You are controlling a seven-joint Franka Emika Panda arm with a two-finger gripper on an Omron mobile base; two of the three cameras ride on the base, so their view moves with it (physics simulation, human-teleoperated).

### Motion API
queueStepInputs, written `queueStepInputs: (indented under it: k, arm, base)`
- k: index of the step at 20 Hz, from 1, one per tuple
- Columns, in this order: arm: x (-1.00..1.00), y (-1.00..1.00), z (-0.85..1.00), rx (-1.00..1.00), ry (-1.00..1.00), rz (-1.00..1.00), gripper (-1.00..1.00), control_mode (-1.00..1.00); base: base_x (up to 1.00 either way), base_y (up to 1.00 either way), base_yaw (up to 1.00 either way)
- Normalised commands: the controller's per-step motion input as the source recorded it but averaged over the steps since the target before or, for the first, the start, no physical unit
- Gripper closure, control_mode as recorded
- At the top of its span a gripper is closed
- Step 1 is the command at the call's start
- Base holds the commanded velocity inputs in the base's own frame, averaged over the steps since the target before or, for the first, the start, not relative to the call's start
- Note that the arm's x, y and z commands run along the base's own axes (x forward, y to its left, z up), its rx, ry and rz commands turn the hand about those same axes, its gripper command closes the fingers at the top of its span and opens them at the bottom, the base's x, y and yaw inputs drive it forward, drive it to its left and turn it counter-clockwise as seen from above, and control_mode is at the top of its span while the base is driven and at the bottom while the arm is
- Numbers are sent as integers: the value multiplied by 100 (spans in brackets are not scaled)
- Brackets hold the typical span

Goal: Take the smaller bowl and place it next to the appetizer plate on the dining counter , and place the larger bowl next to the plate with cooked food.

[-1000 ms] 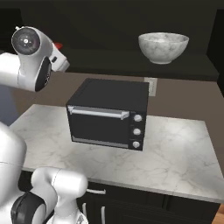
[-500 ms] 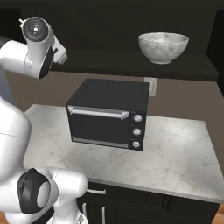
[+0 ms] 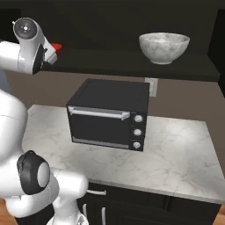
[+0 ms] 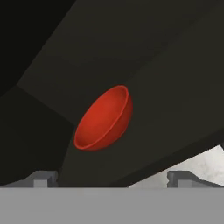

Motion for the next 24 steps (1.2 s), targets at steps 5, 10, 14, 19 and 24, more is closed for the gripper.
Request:
queueStepInputs:
  k: [5,10,14,19,24]
  arm:
    - [31,27,-12,-1,10,0,-100,-100]
    - [26,0,-27,0,7,2,-100,-100]
    - [33,0,-26,0,2,2,-100,-100]
    - [36,0,-16,0,2,1,-100,-100]
    - [47,5,-23,0,5,2,-100,-100]
  base:
    - [0,0,0]
    - [0,0,0]
    - [0,0,0]
    - [0,0,0]
    - [0,0,0]
